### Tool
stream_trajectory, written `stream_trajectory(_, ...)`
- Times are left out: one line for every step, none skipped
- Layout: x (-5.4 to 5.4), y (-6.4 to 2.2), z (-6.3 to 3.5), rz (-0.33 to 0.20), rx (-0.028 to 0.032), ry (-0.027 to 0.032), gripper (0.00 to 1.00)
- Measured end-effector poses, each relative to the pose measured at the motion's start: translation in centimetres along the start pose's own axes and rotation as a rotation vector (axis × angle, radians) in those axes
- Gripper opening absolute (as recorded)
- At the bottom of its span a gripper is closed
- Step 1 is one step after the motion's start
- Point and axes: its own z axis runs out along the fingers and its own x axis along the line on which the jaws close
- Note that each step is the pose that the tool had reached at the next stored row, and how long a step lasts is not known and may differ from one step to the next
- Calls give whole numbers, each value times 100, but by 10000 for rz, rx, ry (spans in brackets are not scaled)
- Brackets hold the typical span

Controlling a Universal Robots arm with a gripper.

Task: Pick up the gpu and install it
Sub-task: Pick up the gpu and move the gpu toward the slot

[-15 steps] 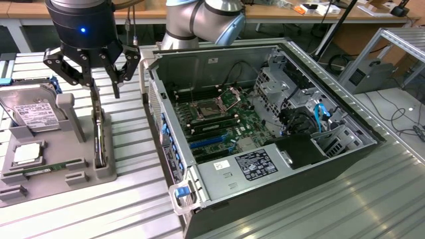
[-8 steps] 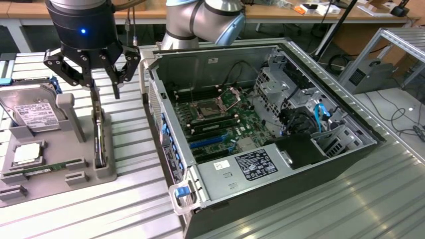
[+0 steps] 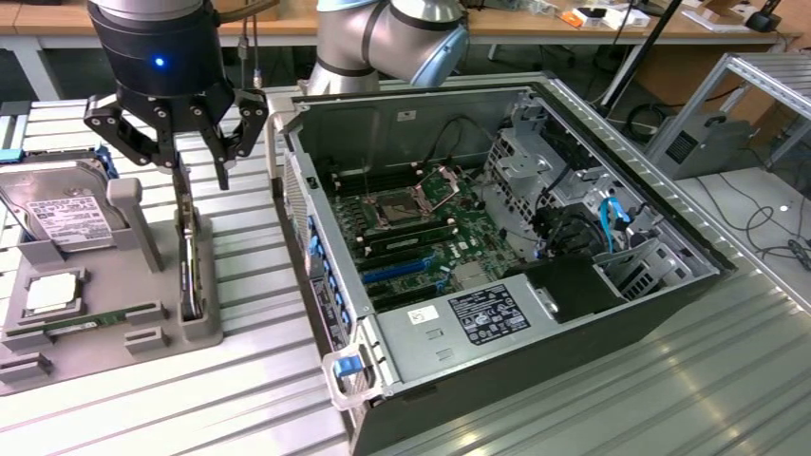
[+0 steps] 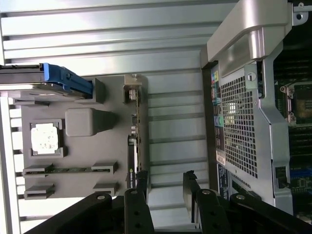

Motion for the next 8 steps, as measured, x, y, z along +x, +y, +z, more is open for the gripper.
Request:
stream_trajectory(0, 0, 3, 0, 0, 0, 42)
stream_trajectory(0, 0, 4, 1, 0, -1, 42)
stream_trajectory(0, 0, 6, 0, 0, 0, 42)
stream_trajectory(0, 0, 8, 0, 0, 0, 42)
stream_trajectory(0, -1, 10, 0, 0, 0, 42)
stream_trajectory(0, -1, 11, 0, 0, 0, 42)
stream_trajectory(1, -1, 14, 0, 0, -1, 42)
stream_trajectory(1, -1, 15, 0, 0, 0, 42)
